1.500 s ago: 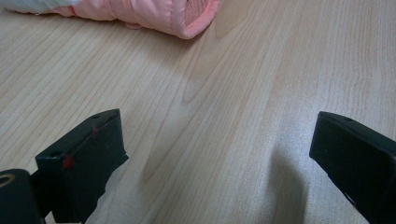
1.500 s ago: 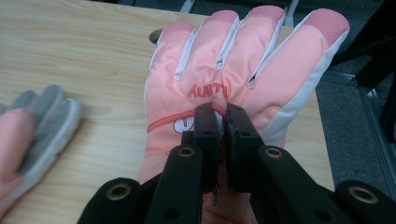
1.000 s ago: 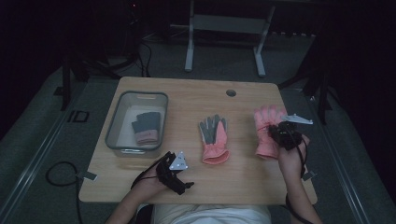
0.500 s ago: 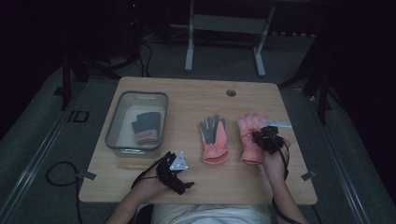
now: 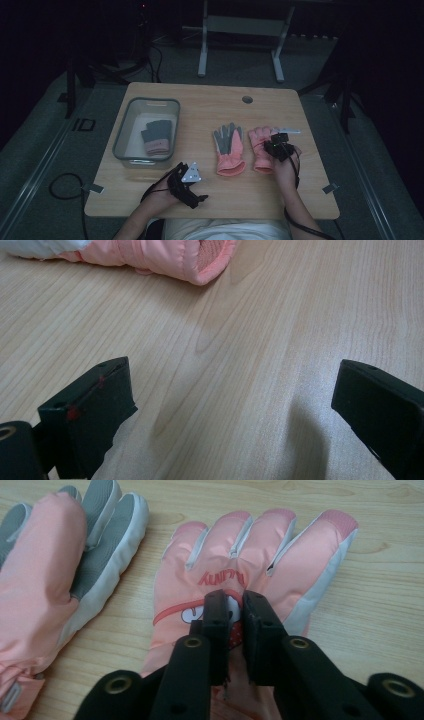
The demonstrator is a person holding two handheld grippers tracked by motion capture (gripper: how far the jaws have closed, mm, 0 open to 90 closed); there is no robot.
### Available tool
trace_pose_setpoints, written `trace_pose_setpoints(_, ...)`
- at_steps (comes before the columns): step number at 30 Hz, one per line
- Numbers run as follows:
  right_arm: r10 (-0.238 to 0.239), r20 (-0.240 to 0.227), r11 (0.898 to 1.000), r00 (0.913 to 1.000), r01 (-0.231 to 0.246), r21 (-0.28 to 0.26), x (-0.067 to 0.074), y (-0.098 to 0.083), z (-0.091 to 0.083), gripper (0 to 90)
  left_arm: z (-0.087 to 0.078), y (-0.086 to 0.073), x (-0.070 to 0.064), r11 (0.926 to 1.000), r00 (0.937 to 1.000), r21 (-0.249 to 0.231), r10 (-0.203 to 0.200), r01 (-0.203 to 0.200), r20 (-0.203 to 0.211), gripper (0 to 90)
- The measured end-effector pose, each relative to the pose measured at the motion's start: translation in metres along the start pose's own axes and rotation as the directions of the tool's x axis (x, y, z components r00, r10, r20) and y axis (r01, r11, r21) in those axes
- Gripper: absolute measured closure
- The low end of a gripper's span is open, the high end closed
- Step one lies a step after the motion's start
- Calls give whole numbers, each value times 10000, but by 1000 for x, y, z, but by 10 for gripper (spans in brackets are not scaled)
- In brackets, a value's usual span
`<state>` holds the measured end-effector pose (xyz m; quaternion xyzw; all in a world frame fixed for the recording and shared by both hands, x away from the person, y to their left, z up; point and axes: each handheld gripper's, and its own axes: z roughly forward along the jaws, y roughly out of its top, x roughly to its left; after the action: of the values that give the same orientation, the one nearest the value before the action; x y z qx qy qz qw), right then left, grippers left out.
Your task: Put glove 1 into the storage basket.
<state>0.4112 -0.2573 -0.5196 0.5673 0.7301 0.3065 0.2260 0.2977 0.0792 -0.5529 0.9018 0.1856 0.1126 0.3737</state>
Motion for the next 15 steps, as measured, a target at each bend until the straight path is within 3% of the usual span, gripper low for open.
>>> trace_pose_setpoints(7,-695,-136,9968,9975,689,-403,0,8,-10,730,0,0,-1,10000,10000,-25,-7,7,-58,28)
trace_pose_setpoints(11,-1587,-563,9859,9857,1551,-631,-3,15,-19,643,0,1,-2,9999,9998,10,157,-157,-115,28)
trace_pose_setpoints(13,-2136,-367,9754,9762,2111,-634,-1,16,-21,634,0,1,-2,9998,9998,11,182,-182,-108,28)
trace_pose_setpoints(15,-2374,-390,9707,9706,2354,-480,-2,13,-16,627,0,1,-2,9998,9998,10,186,-186,-117,28)
